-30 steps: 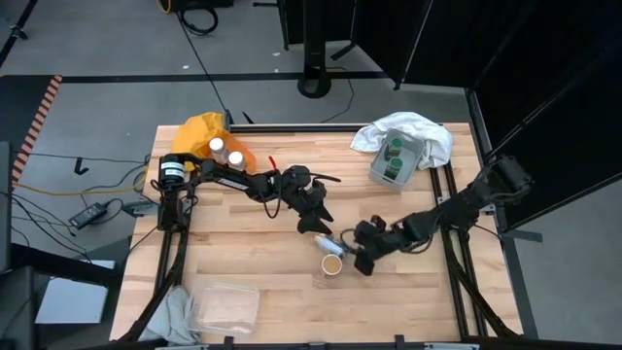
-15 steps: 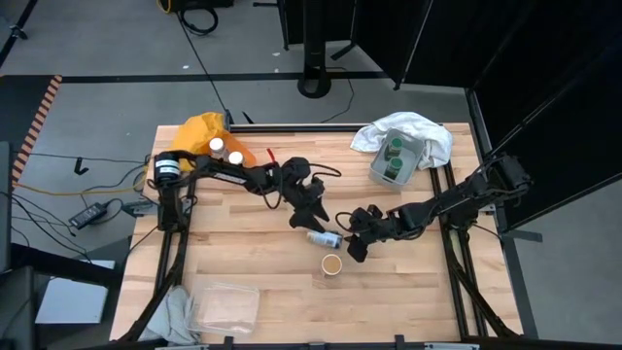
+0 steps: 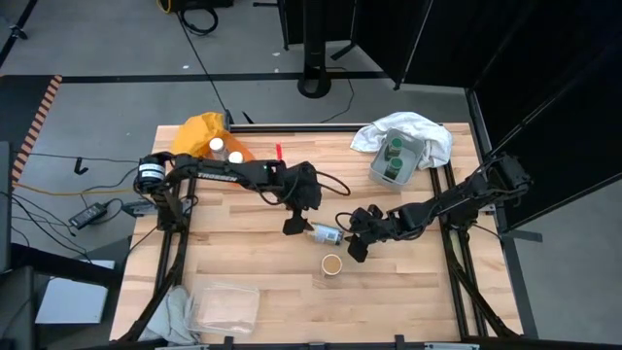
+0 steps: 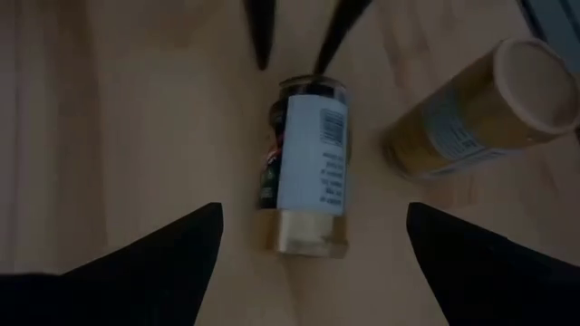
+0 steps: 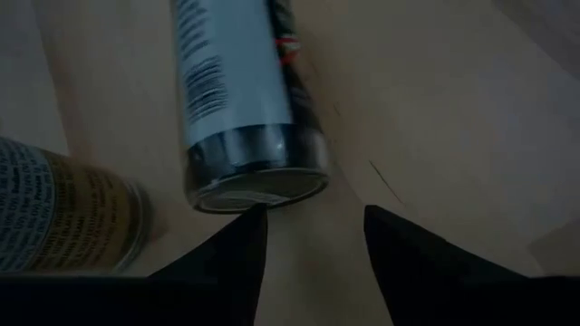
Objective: Sort spices by type
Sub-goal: Put the top gold seasoning bottle into the transparent bin
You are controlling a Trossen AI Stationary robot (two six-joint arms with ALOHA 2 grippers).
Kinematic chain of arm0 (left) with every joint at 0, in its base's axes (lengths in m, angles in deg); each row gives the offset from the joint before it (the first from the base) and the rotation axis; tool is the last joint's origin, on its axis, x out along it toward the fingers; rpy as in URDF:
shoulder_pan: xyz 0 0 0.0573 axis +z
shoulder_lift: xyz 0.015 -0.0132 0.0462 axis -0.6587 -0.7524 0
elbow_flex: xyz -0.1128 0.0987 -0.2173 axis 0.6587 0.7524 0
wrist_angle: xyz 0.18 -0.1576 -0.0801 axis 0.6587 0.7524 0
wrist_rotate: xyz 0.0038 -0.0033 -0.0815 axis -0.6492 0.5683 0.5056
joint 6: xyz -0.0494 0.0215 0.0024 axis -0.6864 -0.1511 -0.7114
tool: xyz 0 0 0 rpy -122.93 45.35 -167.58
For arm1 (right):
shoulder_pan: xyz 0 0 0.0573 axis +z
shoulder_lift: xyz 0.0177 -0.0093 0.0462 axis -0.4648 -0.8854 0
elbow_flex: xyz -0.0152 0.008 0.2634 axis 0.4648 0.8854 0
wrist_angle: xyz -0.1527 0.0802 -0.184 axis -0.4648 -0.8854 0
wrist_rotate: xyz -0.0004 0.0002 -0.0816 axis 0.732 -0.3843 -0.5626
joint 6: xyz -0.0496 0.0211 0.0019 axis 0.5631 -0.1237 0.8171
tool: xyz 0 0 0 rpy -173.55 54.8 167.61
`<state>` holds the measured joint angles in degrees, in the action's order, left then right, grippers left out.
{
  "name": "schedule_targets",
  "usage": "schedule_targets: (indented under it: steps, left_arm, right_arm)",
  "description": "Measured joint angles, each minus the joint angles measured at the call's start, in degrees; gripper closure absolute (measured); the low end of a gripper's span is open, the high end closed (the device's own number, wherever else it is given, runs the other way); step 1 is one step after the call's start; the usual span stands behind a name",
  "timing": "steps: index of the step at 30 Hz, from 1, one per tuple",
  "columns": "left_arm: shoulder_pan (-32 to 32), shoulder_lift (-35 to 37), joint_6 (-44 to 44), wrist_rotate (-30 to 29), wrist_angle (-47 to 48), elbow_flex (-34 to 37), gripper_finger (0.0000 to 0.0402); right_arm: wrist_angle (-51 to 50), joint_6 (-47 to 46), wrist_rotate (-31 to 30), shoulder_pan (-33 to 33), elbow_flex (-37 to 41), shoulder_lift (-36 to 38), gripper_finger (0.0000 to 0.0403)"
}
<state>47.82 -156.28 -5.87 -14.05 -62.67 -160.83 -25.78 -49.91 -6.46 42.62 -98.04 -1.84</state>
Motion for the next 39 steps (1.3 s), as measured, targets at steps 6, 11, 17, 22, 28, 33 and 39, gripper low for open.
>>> schedule_targets:
  steps: [6,11,17,22,28,33,39]
  left_arm:
    - [-1.03,0.00,-0.17,-0.80,0.03,0.00,0.0046]
    - [-3.23,-0.29,-0.06,-3.41,-1.07,1.11,0.0046]
    - [-4.81,-1.36,-1.31,-4.90,-2.99,1.29,0.0046]
    - [-5.37,-3.11,-1.46,-7.11,-3.80,1.29,0.0046]
    - [-7.57,-6.38,-1.91,-7.66,-4.01,1.29,0.0046]
    - [-8.69,-8.90,-1.52,-10.77,-4.88,1.29,0.0046]
    - [-9.39,-12.57,-1.64,-14.00,-3.56,1.24,0.0049]
  right_arm:
    - [-0.64,0.35,-0.11,0.00,0.00,0.00,0.0209]
    - [-0.78,0.44,-0.16,0.00,0.00,0.00,0.0209]
    - [-0.87,0.45,-0.16,0.00,0.00,0.00,0.0209]
    - [-1.08,1.02,-0.18,0.00,-0.02,0.00,0.0209]
    - [-1.89,1.60,-0.16,0.00,-0.02,0.00,0.0209]
    - [-1.97,1.57,-0.16,0.00,0.00,0.00,0.0209]
    - [-2.15,1.36,-0.14,0.00,0.02,-0.02,0.0209]
